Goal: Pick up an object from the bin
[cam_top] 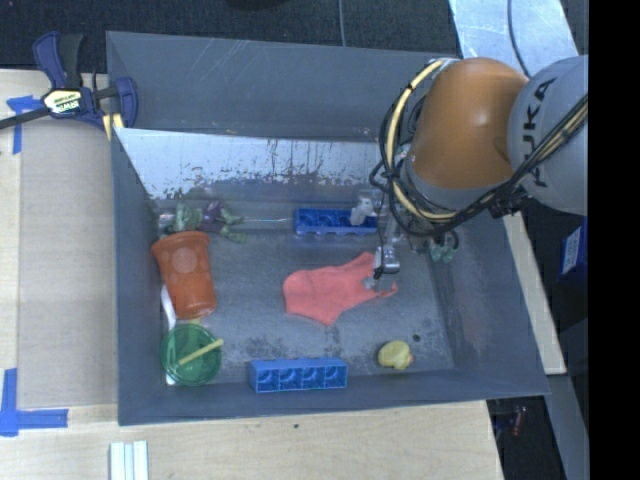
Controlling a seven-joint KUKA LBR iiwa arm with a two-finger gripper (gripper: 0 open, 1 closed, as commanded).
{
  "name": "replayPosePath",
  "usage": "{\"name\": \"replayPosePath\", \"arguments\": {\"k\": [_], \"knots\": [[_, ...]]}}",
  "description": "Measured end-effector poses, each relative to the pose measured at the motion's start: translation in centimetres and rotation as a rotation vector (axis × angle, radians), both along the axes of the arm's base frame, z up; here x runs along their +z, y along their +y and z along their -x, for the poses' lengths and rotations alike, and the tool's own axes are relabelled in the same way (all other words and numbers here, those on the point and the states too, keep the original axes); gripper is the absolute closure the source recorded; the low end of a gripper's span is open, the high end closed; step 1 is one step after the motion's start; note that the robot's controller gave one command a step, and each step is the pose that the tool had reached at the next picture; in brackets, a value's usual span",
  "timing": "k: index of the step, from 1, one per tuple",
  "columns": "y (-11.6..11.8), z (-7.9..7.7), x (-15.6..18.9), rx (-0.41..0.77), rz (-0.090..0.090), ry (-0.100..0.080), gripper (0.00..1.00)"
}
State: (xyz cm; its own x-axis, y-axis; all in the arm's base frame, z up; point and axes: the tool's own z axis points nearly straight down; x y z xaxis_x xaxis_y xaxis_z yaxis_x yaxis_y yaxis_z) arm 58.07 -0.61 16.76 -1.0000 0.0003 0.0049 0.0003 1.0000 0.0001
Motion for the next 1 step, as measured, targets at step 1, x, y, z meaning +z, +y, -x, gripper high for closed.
{"name": "replayPosePath", "arguments": {"k": [1], "knots": [[0.00,-0.18,0.50,0.000,0.000,-0.009,0.00]]}}
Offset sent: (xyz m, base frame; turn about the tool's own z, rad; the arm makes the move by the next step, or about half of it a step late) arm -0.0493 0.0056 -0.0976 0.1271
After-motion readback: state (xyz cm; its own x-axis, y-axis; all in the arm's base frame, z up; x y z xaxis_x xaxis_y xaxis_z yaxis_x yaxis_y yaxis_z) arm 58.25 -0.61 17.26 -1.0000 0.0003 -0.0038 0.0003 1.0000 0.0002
